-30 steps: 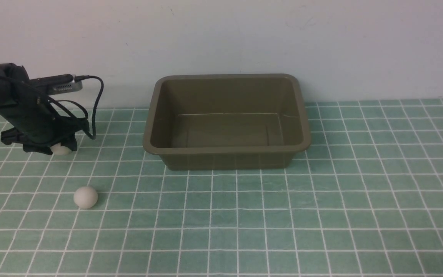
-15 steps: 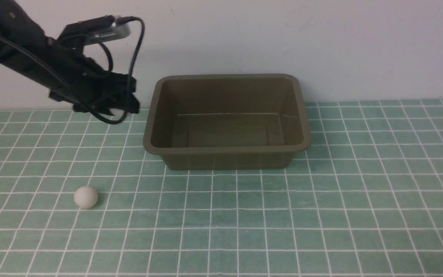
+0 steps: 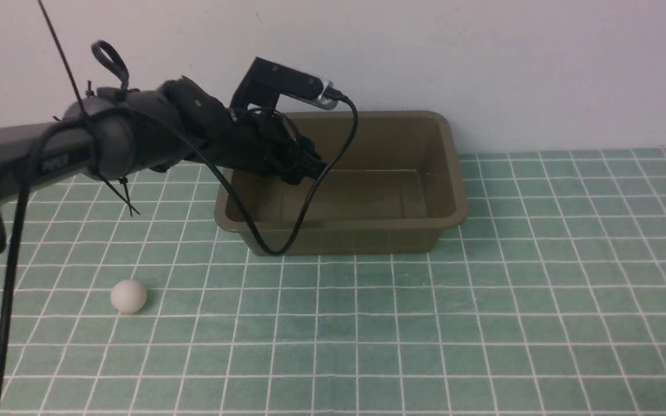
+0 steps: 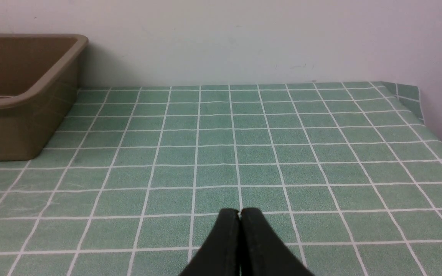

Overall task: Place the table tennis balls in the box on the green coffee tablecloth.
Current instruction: 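Drop the ball into the bin, then reach for and grasp a ping pong ball on the table beside the basket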

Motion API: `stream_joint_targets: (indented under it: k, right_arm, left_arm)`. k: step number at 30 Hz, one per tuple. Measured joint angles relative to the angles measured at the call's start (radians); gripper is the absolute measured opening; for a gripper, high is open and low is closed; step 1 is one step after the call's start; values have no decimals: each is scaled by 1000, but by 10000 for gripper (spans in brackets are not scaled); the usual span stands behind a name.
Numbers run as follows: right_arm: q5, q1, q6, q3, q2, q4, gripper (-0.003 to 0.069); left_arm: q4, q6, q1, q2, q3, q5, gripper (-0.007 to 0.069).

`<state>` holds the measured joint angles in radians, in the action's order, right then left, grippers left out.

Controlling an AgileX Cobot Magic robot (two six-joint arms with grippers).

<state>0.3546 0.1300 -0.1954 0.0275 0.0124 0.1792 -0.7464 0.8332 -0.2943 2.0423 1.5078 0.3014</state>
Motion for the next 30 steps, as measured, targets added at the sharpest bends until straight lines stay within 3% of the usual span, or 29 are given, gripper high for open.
stream_joint_targets:
  k: [1,5,12,15,18,24,27,30]
  right_arm:
    - [0,0,0,0,0,0,-16]
    - [0,0,0,0,0,0,-16]
    - [0,0,0,0,0,0,-16]
    - [0,0,0,0,0,0,-16]
    - [0,0,0,0,0,0,-16]
    - [0,0,0,0,0,0,-16]
    - [0,0,0,0,0,0,-16]
    - [0,0,0,0,0,0,-16]
  left_arm:
    - [0,0,-1,4,0,-2,380]
    - [-71,2,-8,39,0,-24,523]
    - [-110,3,-2,-61,0,8,563]
    - [-86,-6,25,-151,0,118,563]
    - [19,-101,92,-274,0,319,563]
    - [469,-467,238,-427,0,656,563]
    - [632,-598,267,-430,0,802,563]
    - [693,-658,272,-409,0,849,563]
